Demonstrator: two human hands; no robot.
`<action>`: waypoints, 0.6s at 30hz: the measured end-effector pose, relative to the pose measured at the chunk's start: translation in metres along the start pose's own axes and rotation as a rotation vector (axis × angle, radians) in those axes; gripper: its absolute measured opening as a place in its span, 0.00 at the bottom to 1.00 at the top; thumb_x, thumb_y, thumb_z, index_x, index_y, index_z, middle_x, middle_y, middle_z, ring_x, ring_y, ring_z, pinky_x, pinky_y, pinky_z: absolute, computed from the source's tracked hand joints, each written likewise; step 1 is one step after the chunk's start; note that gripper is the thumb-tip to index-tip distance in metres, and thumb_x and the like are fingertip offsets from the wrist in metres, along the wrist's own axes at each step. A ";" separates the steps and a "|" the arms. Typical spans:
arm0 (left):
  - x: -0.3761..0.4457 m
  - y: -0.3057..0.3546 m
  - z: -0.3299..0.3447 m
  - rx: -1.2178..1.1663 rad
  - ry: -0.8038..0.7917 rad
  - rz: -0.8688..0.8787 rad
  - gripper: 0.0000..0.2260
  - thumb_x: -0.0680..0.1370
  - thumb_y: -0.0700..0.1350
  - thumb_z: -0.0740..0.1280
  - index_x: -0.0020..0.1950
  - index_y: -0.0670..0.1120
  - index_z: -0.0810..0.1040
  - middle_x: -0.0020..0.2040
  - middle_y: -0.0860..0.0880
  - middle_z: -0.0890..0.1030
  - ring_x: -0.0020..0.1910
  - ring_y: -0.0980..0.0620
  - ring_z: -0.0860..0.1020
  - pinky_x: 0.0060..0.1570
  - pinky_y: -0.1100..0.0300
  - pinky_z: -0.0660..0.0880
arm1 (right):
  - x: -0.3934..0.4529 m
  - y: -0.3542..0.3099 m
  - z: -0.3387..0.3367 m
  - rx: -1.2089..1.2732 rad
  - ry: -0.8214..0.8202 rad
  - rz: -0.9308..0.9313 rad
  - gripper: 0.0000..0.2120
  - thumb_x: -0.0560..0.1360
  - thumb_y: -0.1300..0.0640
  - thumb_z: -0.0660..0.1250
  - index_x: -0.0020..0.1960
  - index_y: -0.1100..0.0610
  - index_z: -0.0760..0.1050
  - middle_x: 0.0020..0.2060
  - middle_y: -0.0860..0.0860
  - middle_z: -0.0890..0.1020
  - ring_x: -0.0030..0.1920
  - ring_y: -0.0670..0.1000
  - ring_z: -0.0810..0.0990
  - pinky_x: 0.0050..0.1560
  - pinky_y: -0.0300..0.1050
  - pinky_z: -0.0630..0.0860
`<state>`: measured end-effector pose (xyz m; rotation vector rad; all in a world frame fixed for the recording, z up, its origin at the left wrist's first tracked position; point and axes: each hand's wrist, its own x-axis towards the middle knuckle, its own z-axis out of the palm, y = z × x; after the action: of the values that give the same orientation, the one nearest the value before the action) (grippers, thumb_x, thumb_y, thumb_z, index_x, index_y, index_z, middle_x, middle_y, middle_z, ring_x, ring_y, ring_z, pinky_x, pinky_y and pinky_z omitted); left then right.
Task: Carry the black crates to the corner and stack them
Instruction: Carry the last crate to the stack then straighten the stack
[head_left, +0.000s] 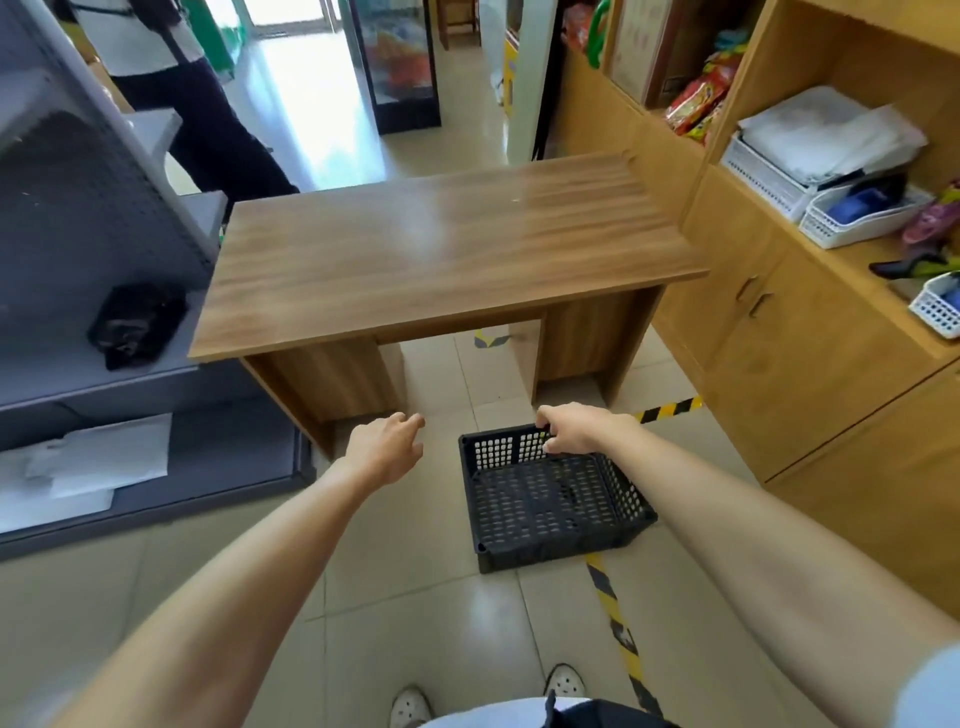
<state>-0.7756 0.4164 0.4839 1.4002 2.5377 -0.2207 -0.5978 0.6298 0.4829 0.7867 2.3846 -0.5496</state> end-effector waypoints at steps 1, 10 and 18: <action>0.006 -0.009 0.000 0.003 -0.009 0.011 0.19 0.82 0.51 0.56 0.73 0.51 0.66 0.64 0.48 0.76 0.58 0.46 0.78 0.45 0.55 0.74 | 0.006 -0.005 -0.002 0.011 -0.002 0.006 0.21 0.77 0.49 0.66 0.68 0.48 0.66 0.63 0.52 0.76 0.59 0.54 0.76 0.58 0.55 0.76; 0.089 -0.124 -0.022 0.057 -0.065 0.184 0.19 0.81 0.52 0.57 0.72 0.53 0.67 0.64 0.49 0.75 0.61 0.45 0.77 0.51 0.53 0.76 | 0.068 -0.072 -0.022 0.159 0.062 0.148 0.19 0.77 0.51 0.66 0.67 0.48 0.67 0.65 0.52 0.75 0.61 0.54 0.76 0.60 0.53 0.76; 0.147 -0.208 -0.008 0.090 -0.194 0.361 0.20 0.80 0.52 0.58 0.72 0.55 0.67 0.65 0.50 0.75 0.63 0.46 0.76 0.54 0.50 0.78 | 0.104 -0.153 -0.013 0.280 0.040 0.179 0.19 0.78 0.51 0.65 0.68 0.51 0.68 0.66 0.54 0.75 0.63 0.56 0.75 0.62 0.54 0.74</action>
<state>-1.0290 0.4272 0.4549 1.7464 2.1007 -0.3867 -0.7696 0.5655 0.4591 1.1298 2.2706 -0.8088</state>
